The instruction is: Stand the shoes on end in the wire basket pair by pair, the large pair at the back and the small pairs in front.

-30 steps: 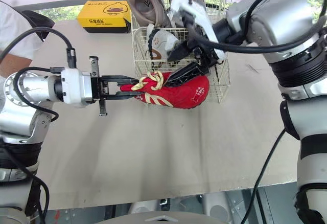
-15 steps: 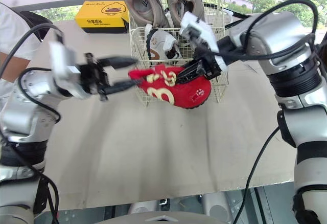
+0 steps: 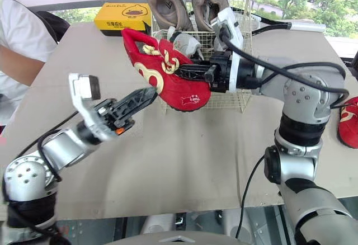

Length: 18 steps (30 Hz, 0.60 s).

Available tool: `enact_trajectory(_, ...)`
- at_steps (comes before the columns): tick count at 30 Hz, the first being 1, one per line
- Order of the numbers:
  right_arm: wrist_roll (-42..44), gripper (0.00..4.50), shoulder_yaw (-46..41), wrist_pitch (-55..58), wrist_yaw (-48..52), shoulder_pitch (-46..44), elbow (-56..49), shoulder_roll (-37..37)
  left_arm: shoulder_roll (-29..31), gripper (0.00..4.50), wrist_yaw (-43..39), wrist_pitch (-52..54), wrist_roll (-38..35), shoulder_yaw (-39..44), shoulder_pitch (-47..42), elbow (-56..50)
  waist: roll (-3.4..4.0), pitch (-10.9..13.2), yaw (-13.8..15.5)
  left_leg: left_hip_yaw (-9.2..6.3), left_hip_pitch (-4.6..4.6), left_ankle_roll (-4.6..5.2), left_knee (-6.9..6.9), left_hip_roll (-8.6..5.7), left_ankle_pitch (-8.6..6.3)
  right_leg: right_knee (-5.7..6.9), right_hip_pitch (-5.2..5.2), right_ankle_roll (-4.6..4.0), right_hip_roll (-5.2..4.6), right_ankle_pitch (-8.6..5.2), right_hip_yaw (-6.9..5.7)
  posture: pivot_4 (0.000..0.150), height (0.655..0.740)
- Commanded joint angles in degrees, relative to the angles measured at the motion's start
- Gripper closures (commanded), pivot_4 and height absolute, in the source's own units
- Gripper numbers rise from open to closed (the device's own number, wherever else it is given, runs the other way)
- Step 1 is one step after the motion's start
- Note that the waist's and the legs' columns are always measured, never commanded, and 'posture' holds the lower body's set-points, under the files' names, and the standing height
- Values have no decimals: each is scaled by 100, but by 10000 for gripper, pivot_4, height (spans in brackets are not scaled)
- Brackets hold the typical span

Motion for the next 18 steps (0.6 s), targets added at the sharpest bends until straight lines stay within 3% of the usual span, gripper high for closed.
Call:
enact_trajectory(1,269,45000,-285,-37,-380,52,-368,172,-1,10104,178,-44,-263,-65,-245,57,1,0,-17,1,1,0,0,1,0,1,-1,0,3,0,3,1500,7400)
enact_trajectory(5,403,45000,-369,-322,-654,267,-664,279,73,24872,35,84,-228,-83,-648,338,0,0,-20,-3,1,0,-3,5,0,0,-2,-1,12,-1,2,1500,7400)
enact_trajectory(6,440,36589,-422,-418,-734,339,-728,313,116,30112,-83,132,-157,-63,-765,428,0,-1,-17,-5,0,0,-4,5,0,-2,-2,-1,13,-1,-1,1500,7400)
enact_trajectory(8,429,28530,-378,-727,-734,631,-1062,140,309,37749,-527,163,327,-16,-1159,740,0,0,-12,-4,-3,0,-4,5,0,-5,-2,0,13,-1,-1,1500,7400)
enact_trajectory(9,320,21741,-339,-991,-667,845,-1334,-52,544,39509,-990,94,917,-65,-1430,924,0,0,-11,-2,-3,0,-4,4,0,-6,-2,0,12,-1,1,1500,7400)
enact_trajectory(12,202,16537,-419,-1627,-311,1539,-2036,-696,1355,39613,-2900,-838,3293,-727,-1994,1311,-20,-4,52,-14,-14,-1,-4,2,0,-11,-3,0,15,-2,-6,1500,7400)
enact_trajectory(14,426,7645,-661,-1899,-34,2112,-2400,-1089,1427,39615,-3723,-1479,4213,-1010,-2428,1890,0,-10,51,-12,-15,-6,-22,-2,3,-32,-2,-1,24,-4,12,1500,7400)
enact_trajectory(18,887,7540,-1415,-2348,292,3266,-3020,-1819,1164,39616,-4902,-2280,5338,-1202,-3379,3289,0,-10,36,-13,-21,-5,-26,-5,3,-57,4,2,24,-2,15,1500,7400)
